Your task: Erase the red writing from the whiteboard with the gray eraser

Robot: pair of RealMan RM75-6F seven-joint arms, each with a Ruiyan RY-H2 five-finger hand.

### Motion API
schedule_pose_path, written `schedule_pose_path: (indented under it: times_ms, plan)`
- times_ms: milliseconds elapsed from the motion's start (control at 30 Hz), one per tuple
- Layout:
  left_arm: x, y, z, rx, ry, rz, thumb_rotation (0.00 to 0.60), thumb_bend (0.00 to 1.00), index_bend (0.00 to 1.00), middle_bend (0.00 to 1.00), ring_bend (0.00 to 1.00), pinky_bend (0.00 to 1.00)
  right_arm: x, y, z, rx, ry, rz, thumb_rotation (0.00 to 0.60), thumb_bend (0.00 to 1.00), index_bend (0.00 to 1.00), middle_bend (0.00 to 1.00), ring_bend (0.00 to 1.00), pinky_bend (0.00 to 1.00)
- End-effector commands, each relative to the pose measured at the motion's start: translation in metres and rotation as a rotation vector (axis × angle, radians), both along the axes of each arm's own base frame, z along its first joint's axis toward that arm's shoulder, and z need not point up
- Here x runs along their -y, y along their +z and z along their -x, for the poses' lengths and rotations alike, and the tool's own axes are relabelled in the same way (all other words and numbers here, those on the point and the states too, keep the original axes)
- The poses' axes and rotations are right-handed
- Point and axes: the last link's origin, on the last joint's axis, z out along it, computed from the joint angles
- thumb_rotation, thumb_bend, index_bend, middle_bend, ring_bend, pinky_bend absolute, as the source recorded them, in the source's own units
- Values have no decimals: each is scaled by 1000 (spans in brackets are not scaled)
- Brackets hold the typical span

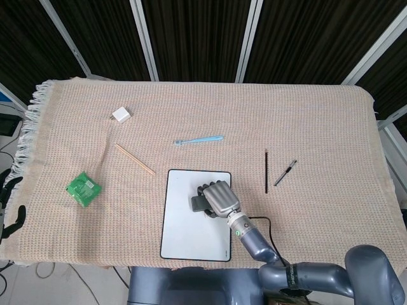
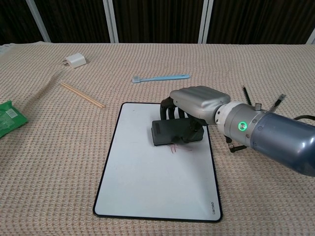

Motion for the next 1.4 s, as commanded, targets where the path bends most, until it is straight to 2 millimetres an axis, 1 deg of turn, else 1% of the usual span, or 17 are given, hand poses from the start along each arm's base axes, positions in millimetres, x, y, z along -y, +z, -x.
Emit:
schedule_pose_path:
  times_ms: [33,167,267,367,500,600,767,1067,1133,1233,1367,1400]
  plan:
    - [0,0,0,-2,0,1,600,476,159,11,0,0,-14,4,11,-24,9,-27,600,449,523,497,465,503]
    - [0,-1,0,-3,-2,1,600,476,159,11,0,0,-33,6,25,-57,26,-63,600,449,526,497,465,503]
    - [0,-1,0,-3,-3,2,600,476,159,11,0,0,-44,9,30,-66,40,-75,600,449,533,498,465,503]
    - [0,-1,0,-5,-4,1,600,476,159,11,0,0,-48,12,32,-58,39,-74,600,449,536,499,465,503]
    - [0,-1,-1,-5,-5,1,600,476,159,11,0,0,-46,13,32,-49,39,-60,600,449,536,503,466,507]
    - [0,-1,-1,-5,-4,1,600,476,159,11,0,0,-41,12,29,-34,35,-46,600,450,538,506,469,508]
    - [0,0,-1,-4,-5,-1,600,476,159,11,0,0,-25,8,20,-4,16,-7,600,451,546,511,477,510]
    - [0,0,0,-5,-4,-2,600,476,159,11,0,0,7,-9,-3,39,-35,60,600,451,547,511,477,510]
    - [0,1,0,-5,-4,-3,600,476,159,11,0,0,18,-13,-8,42,-54,86,600,451,548,511,477,510]
    - [0,1,0,-3,-4,-4,600,476,159,11,0,0,31,-14,-9,42,-88,114,600,451,550,511,477,510]
    - [0,2,1,-2,-2,-5,600,476,159,11,0,0,47,-10,-1,24,-132,154,600,452,551,510,477,510]
    - [0,2,0,-2,-2,-4,600,476,159,11,0,0,48,-9,-1,24,-136,157,600,451,551,510,477,510]
